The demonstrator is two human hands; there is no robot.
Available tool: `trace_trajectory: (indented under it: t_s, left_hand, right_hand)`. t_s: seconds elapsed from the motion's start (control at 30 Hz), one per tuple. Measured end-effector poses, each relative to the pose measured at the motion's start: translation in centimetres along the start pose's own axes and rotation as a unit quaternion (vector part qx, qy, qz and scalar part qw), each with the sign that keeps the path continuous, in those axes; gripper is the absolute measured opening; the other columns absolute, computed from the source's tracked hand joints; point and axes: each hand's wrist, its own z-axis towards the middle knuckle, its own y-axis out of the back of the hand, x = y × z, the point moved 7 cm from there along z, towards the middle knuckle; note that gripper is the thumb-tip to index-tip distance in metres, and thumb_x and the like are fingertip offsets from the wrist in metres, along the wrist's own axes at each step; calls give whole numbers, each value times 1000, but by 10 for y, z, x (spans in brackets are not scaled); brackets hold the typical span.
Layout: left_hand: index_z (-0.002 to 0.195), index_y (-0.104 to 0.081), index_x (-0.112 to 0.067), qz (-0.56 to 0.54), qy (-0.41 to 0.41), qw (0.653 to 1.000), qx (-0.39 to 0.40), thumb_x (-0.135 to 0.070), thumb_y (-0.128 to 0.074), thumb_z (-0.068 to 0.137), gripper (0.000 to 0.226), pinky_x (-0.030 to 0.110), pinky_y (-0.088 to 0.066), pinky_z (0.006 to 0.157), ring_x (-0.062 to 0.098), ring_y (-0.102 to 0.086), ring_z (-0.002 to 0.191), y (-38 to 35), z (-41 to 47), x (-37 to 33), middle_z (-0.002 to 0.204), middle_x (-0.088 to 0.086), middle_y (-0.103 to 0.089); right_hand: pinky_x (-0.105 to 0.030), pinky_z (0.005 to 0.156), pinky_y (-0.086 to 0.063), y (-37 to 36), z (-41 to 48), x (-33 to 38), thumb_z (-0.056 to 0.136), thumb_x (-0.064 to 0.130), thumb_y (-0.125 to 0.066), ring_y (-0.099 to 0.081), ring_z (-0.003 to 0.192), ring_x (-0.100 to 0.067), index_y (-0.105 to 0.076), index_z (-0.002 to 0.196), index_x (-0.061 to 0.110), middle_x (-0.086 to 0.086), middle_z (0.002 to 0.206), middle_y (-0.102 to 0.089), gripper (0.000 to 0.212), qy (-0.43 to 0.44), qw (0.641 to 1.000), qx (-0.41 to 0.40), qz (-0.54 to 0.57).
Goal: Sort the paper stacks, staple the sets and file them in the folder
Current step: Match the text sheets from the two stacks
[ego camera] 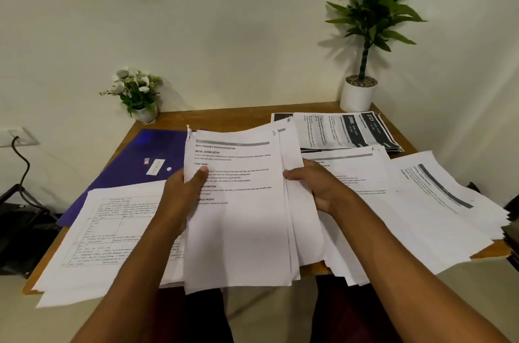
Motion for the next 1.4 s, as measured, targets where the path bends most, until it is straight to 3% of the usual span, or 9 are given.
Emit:
trace_trajectory:
  t_s: [0.13,0.3,0.5,0.6,0.7,0.8,0.93,1.03,1.4]
  left_hand:
    - [111,-65,-21,-39,30,999,5,-34,-62,100,17,26,-57,57,16,-76,76,-24,1,-2,94,0,-77]
    - [135,-58,-16,-18,43,999,2,-30,-61,101,37,18,-55,50,16,-72,89,-39,0,7,114,4,-73]
    - [141,-54,-21,-33,57,996,61,-32,-70,93,52,33,-63,67,21,-76,93,-46,-4,8,125,7,-71]
    - [143,-52,-25,-125,135,964,193,-31,-68,96,51,56,-58,90,36,-68,115,-51,-12,9,131,11,-68]
    - [133,-60,-21,-92,134,969,184,-20,-63,99,34,49,-62,84,33,-72,108,-46,-16,14,121,9,-73]
    - [122,-66,-20,12,95,992,86,-21,-67,97,25,47,-63,80,28,-76,93,-29,-4,32,108,4,-78]
    - [120,-67,-17,75,53,995,41,-30,-68,96,28,47,-60,85,26,-75,93,-17,0,54,110,5,-76]
    - [123,-67,-14,104,14,994,37,-32,-68,96,33,46,-60,87,24,-74,94,-15,-1,58,109,3,-76]
    - [120,-68,-13,93,5,995,17,-29,-70,94,30,51,-58,89,30,-73,94,-7,6,68,107,6,-76]
  right_hand:
    - [-55,104,-50,15,-4,8,98,8,-61,-68,115,-37,-66,130,6,-16,122,-72,32,21,999,-11,23]
    - [-43,100,-55,9,-17,11,97,58,-57,-71,111,-22,-64,132,26,2,119,-75,48,21,999,-27,0]
    - [-43,101,-54,-10,-20,2,89,2,-73,-70,113,-27,-69,123,13,-5,118,-75,36,44,996,38,-68]
    - [-46,92,-58,1,-20,0,94,8,-69,-73,104,-29,-70,121,12,-8,113,-76,28,12,1000,-7,-24]
    - [-31,81,-59,7,-27,7,99,35,-64,-74,92,-17,-70,108,21,5,102,-78,18,36,992,-67,-98]
    - [-22,71,-47,26,-33,16,98,51,-58,-65,85,-5,-69,96,26,17,88,-70,28,123,928,-182,-302]
    - [-42,96,-45,87,-49,16,93,46,-68,-55,118,-23,-70,120,21,-3,127,-64,37,170,758,-393,-492]
    - [-48,101,-36,129,-55,3,87,51,-72,-43,128,-31,-58,136,20,-11,141,-52,59,91,703,-438,-554]
    - [-50,106,-33,167,-53,-7,70,83,-66,-38,133,-34,-31,151,21,-16,147,-43,108,-25,707,-428,-562]
